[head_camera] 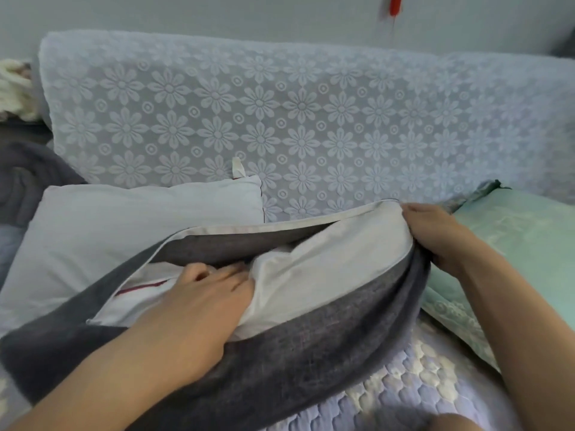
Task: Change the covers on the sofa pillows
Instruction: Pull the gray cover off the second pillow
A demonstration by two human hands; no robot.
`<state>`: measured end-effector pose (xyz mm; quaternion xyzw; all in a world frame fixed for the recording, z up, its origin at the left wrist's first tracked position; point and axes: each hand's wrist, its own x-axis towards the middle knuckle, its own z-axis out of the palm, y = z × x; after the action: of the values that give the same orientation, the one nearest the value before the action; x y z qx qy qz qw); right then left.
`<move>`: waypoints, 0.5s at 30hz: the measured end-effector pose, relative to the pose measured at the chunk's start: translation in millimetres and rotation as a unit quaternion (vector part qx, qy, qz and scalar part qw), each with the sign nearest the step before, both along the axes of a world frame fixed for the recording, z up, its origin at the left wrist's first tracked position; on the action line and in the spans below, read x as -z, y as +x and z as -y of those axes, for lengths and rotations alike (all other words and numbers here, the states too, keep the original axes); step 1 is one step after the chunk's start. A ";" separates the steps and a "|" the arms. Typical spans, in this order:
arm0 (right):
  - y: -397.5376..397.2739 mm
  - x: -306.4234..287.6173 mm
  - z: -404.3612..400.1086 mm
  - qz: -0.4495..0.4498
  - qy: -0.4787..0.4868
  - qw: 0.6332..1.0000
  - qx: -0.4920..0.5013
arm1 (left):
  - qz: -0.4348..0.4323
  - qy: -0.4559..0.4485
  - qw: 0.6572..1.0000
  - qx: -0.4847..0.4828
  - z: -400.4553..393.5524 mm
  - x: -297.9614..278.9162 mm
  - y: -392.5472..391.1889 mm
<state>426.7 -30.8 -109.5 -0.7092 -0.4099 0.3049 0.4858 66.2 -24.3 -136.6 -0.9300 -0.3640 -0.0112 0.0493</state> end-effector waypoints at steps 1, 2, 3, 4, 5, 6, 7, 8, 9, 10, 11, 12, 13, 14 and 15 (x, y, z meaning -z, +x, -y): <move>-5.5 -2.6 0.2 -0.003 -0.016 1.000 -0.019 | 0.009 0.017 1.000 -0.016 0.6 -0.3 2.2; -10.3 -4.4 1.1 -0.017 -0.015 0.999 -0.037 | 0.008 0.043 0.999 -0.031 3.2 -3.5 6.7; -17.5 -6.7 1.3 -0.036 -0.002 0.998 -0.053 | 0.003 0.069 0.997 -0.043 7.5 -11.5 11.9; -25.7 -8.8 2.2 -0.046 0.015 0.997 -0.061 | 0.010 0.080 0.996 -0.044 11.1 -21.9 20.3; -33.5 -10.9 2.7 -0.041 0.032 0.997 -0.064 | 0.042 0.069 0.996 -0.041 15.7 -34.6 30.1; -40.3 -11.7 2.6 -0.042 0.048 0.996 -0.066 | 0.085 0.035 0.995 -0.030 16.5 -45.5 44.7; -45.8 -11.3 2.0 -0.048 0.063 0.994 -0.071 | 0.147 -0.032 0.989 -0.010 16.6 -55.3 59.9; -51.5 -10.1 1.7 -0.058 0.081 0.993 -0.067 | 0.194 -0.099 0.976 0.015 14.3 -62.5 80.1; -55.6 -8.1 1.6 -0.059 0.101 0.992 -0.051 | 0.213 -0.129 0.968 0.035 11.7 -62.7 100.7; -59.5 -4.2 0.6 -0.045 0.119 0.992 -0.021 | 0.207 -0.131 0.969 0.028 10.9 -60.8 119.4; -60.8 -1.2 1.9 -0.020 0.132 0.991 0.014 | 0.182 -0.114 0.977 0.001 11.2 -54.1 135.9; -60.3 1.5 3.8 0.012 0.139 0.989 0.045 | 0.153 -0.083 0.984 -0.034 12.4 -45.3 147.5; -58.8 4.4 6.9 0.029 0.148 0.987 0.062 | 0.144 -0.050 0.987 -0.051 14.0 -38.2 154.6; -55.2 7.2 10.1 0.044 0.150 0.986 0.062 | 0.150 -0.019 0.987 -0.046 13.4 -31.1 158.0; -48.2 10.9 15.4 0.065 0.141 0.986 0.061 | 0.160 0.007 0.987 -0.023 17.6 -29.2 159.3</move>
<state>378.5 -46.2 -120.4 -0.6752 -0.4356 0.1673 0.5713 225.5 -41.8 -107.4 -0.9073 -0.3884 -0.1611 -0.0028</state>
